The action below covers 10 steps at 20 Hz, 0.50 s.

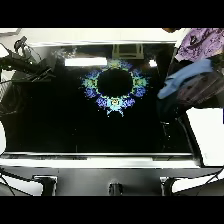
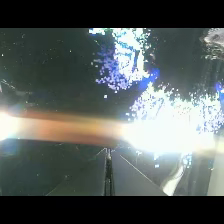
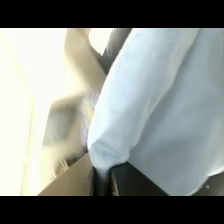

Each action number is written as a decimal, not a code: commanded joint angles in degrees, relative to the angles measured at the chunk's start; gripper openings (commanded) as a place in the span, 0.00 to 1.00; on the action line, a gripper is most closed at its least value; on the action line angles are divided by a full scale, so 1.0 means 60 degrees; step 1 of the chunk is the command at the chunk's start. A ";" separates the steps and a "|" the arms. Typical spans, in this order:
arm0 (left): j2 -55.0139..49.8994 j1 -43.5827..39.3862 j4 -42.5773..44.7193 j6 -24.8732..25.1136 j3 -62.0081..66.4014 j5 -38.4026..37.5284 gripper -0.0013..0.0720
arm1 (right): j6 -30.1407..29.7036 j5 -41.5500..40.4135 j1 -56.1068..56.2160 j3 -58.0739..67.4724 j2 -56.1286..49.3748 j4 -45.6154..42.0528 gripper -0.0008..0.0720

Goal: Fold the clothes and pants, and hang the long-sleeved shirts on hangers.

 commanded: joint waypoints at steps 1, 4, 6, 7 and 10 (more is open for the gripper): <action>-0.0004 0.0007 -0.0004 -0.0007 -0.0004 -0.0022 0.04 | 0.0623 -0.0364 -0.0874 0.0025 0.0226 -0.0426 0.05; -0.0004 0.0007 -0.0004 -0.0004 -0.0004 -0.0142 0.04 | 0.1650 -0.0160 -0.1279 0.0025 0.0627 -0.1821 0.05; -0.0004 0.0007 -0.0004 -0.0004 -0.0004 -0.0262 0.04 | 0.2357 0.0033 -0.1443 0.0025 0.0929 -0.2568 0.05; -0.0004 0.0007 -0.0004 -0.0004 -0.0004 -0.0273 0.04 | 0.2637 0.0240 -0.1490 0.0025 0.1067 -0.2801 0.05; -0.0004 0.0007 -0.0007 -0.0007 -0.0004 -0.0273 0.04 | 0.3085 0.0900 -0.1494 0.0025 0.1330 -0.3136 0.05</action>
